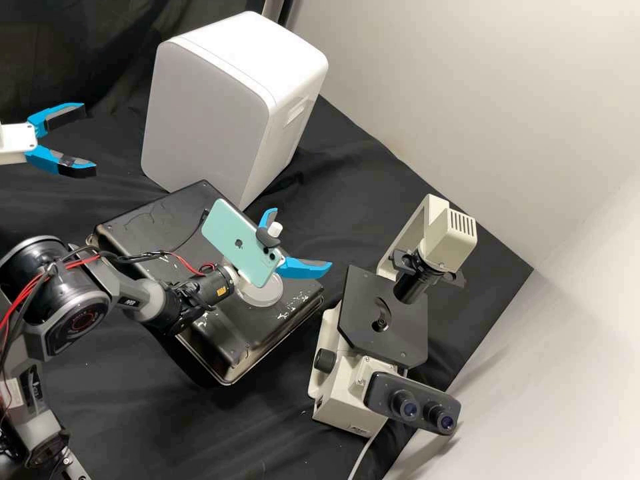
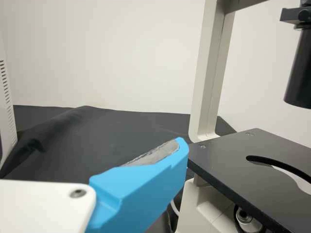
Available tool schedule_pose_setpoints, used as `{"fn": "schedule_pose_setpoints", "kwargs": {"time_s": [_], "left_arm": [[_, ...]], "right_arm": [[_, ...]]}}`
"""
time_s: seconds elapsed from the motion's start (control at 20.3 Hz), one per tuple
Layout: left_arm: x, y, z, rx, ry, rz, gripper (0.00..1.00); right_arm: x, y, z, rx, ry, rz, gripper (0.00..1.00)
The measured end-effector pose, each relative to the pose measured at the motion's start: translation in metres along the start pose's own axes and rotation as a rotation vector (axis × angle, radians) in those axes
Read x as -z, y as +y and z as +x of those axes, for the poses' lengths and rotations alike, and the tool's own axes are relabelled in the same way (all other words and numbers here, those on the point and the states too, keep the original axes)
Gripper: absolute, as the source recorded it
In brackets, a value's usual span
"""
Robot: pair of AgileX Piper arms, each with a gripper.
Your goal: Place the petri dish on the microscope
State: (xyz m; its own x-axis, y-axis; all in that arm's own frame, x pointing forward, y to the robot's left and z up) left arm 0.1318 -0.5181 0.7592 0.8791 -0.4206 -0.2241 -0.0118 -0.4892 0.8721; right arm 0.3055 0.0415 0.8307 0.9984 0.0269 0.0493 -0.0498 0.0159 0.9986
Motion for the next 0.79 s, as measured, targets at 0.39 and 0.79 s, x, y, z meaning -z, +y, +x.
{"fn": "schedule_pose_setpoints", "kwargs": {"time_s": [0.39,0.79], "left_arm": [[0.0,-0.0011,0.0,0.006,0.001,0.002,1.0],[0.0,-0.0008,0.0,0.003,0.001,0.002,1.0]], "right_arm": [[0.0,0.0,0.0,0.0,0.0,0.0,1.0],[-0.006,-0.006,-0.015,0.026,-0.027,0.007,1.0]]}}
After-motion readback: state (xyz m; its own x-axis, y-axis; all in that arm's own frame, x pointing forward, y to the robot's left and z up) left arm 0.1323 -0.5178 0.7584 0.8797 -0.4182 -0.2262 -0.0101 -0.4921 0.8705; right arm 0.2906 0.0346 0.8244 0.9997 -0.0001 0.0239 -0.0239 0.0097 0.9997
